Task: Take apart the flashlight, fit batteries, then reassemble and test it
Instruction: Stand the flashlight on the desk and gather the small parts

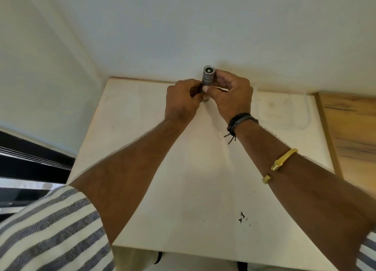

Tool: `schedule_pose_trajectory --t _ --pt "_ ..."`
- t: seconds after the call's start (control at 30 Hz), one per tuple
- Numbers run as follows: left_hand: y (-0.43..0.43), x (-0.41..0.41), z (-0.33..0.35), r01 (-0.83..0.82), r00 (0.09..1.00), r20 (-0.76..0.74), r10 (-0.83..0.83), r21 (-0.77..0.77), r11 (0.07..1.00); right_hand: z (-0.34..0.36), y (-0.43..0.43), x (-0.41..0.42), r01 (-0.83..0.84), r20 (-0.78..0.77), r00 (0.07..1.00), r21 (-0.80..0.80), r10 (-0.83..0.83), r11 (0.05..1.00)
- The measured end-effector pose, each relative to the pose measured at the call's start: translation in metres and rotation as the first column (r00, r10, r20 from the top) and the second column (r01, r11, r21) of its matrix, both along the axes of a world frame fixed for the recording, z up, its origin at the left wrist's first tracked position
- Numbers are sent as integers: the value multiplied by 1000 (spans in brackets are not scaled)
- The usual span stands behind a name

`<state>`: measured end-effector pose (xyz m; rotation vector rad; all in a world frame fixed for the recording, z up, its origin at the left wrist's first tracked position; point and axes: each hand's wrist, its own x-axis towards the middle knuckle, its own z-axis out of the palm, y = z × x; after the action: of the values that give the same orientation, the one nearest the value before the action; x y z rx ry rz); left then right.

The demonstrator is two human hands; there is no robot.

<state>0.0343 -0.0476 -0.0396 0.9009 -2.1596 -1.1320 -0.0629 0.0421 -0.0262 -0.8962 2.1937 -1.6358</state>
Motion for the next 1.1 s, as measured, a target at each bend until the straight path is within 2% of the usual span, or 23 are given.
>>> schedule_pose_trajectory --t 0.33,0.7,0.87,1.1 --pt "-11 -18 1 -18 1000 11 18 -50 999 -3 -14 -9 56 -50 997 -5 -56 998" --pt "-6 -16 9 -61 998 5 61 -6 998 -3 -11 -8 88 -27 996 6 -88 996" --pt "19 8 20 -169 985 -35 169 13 986 11 17 6 135 -34 990 -1 -135 991" --pt "84 52 43 -212 974 -80 212 13 977 32 90 44 165 83 984 -57 -160 985"
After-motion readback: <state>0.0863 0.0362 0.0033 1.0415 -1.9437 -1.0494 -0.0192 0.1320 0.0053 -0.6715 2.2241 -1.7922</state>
